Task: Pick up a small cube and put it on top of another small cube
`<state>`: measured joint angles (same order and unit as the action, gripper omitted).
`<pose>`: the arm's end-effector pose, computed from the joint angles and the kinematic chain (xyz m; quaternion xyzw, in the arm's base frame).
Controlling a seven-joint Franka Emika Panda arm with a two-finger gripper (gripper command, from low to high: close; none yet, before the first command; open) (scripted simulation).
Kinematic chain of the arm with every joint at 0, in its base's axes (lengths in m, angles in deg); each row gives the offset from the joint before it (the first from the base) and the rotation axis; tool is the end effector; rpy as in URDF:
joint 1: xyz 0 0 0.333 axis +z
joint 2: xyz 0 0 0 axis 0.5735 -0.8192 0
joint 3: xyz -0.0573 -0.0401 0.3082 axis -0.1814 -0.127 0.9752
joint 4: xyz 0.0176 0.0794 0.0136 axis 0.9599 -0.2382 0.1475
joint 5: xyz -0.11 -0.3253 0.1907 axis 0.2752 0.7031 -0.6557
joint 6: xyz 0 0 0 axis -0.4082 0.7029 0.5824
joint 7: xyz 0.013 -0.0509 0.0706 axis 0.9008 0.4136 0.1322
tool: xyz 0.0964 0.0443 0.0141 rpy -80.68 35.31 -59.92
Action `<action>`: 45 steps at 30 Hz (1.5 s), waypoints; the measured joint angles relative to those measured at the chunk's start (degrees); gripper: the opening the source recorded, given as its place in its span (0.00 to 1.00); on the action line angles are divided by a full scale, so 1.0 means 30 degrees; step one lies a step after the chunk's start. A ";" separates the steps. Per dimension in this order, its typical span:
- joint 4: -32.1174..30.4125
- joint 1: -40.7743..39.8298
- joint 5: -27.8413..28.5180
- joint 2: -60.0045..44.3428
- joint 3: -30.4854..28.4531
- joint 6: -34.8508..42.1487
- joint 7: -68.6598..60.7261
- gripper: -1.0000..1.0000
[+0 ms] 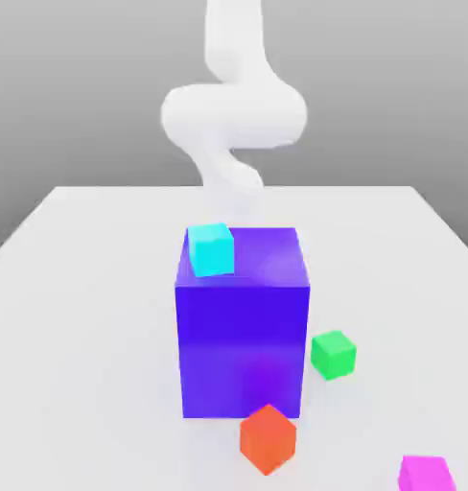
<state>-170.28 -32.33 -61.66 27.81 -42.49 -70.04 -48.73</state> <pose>0.3791 0.0112 0.6839 -0.8791 0.3111 -0.3349 0.1355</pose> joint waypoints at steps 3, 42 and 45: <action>0.0155 0.1051 -0.0045 -0.2180 -0.0269 -0.0578 -0.2087 0.50; 0.2142 0.6139 0.1082 -2.4078 0.1078 -0.7763 -1.9345 0.00; 0.1767 0.6044 0.0924 -2.2403 0.1210 -0.6463 -1.9464 0.00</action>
<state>-164.98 -14.20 -58.89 -39.40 -38.86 -89.43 -107.12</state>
